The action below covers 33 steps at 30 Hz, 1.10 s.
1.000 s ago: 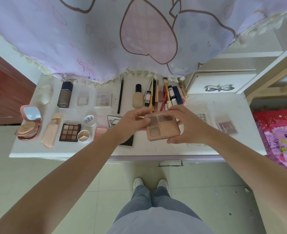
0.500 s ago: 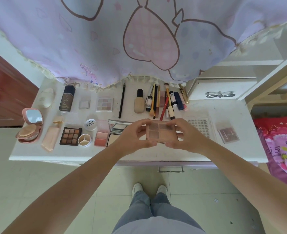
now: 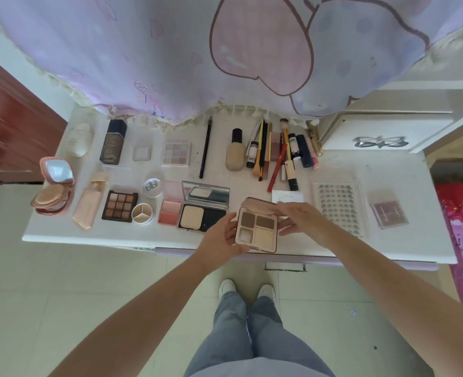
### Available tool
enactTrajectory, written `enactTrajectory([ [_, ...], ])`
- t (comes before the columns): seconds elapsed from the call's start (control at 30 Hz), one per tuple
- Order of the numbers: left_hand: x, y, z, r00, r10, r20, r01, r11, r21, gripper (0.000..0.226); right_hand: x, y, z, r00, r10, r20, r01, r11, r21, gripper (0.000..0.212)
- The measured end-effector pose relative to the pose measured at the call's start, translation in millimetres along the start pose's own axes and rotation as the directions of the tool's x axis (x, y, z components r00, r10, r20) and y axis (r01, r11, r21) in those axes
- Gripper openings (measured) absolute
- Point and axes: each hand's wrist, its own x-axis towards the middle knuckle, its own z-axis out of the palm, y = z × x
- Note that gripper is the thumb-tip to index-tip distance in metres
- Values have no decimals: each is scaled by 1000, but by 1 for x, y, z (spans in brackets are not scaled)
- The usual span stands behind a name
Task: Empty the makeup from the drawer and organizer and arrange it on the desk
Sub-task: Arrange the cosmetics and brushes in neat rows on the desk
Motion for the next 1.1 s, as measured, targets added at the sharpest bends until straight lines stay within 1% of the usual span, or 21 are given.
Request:
enactTrajectory([
  [0.07,4,-12,5,997,-33,-74,39,996,86,55,13,0,4,996,54,-64,-55,998,-8,35],
  [0.13,6,-20,8,988,-44,-145,75,974,215,47,25,-4,7,990,67,-128,-76,995,-63,39],
  [0.2,7,-23,9,984,-44,-175,105,929,354,40,33,-9,11,986,40,-160,-67,984,-165,40],
  [0.27,8,-23,9,983,-38,-181,115,892,437,38,39,-13,14,984,-4,-179,-42,966,-254,43],
  [0.33,9,-21,8,984,-22,-179,108,868,486,38,44,-16,14,982,-22,-189,-38,950,-309,47],
  [0.43,12,-18,9,984,-12,-175,110,820,561,36,50,-20,12,982,22,-186,-77,951,-298,53],
  [0.5,15,-16,10,985,-14,-174,119,787,605,35,52,-20,9,982,51,-183,-110,938,-328,57],
  [0.67,26,-10,17,986,-30,-165,139,699,702,35,54,-20,-2,978,54,-202,-120,934,-336,53],
  [0.77,29,-8,18,983,-51,-176,170,617,768,35,59,-22,-3,969,66,-238,-140,940,-311,50],
  [0.87,29,-8,18,977,-64,-205,206,551,809,33,63,-27,0,959,93,-268,-180,931,-319,53],
  [0.93,27,-9,17,973,-53,-224,218,520,826,28,64,-29,0,961,116,-251,-199,919,-339,55],
  [1.03,23,-9,16,971,-43,-235,225,491,842,27,60,-30,2,971,113,-209,-186,910,-371,57],
  [1.1,21,-8,15,972,-19,-235,215,480,850,27,56,-26,-1,975,22,-223,-108,918,-381,56],
])
